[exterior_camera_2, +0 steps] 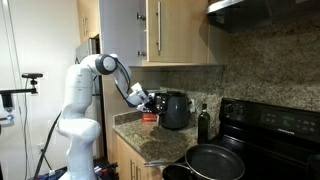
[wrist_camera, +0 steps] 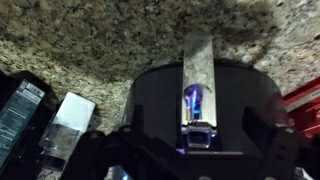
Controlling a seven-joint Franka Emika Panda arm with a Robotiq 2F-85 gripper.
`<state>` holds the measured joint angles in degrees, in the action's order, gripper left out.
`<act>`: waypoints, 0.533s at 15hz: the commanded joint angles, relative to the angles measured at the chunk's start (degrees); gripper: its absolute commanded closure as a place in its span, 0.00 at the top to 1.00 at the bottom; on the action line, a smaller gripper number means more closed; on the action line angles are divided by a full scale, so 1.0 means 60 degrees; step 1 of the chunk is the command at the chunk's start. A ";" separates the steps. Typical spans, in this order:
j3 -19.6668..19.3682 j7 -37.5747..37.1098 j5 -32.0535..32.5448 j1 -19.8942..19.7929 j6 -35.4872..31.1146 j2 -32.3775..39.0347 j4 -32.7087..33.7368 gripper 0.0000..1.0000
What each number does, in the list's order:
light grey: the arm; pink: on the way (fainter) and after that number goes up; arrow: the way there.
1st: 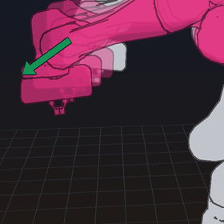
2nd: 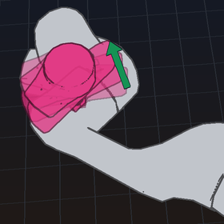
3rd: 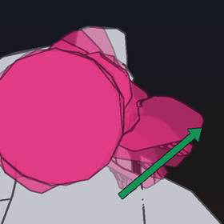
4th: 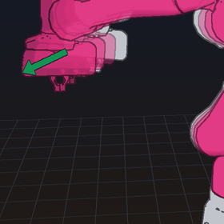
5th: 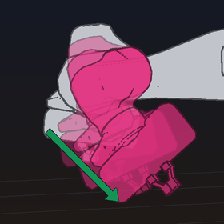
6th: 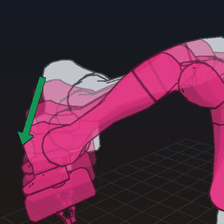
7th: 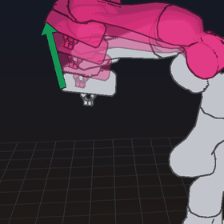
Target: Close the air fryer door then open the air fryer door
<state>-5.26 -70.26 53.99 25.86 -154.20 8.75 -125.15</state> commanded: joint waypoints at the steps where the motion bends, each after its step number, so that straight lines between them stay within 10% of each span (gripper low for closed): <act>1: -0.0331 0.0337 -0.0005 -0.0326 -0.0126 0.0044 0.0399 1.00; 8: -0.0168 0.2651 -0.2249 -0.0545 -0.0821 0.0116 0.0396 0.45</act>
<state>-6.96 -60.59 45.18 24.30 -157.84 8.78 -122.79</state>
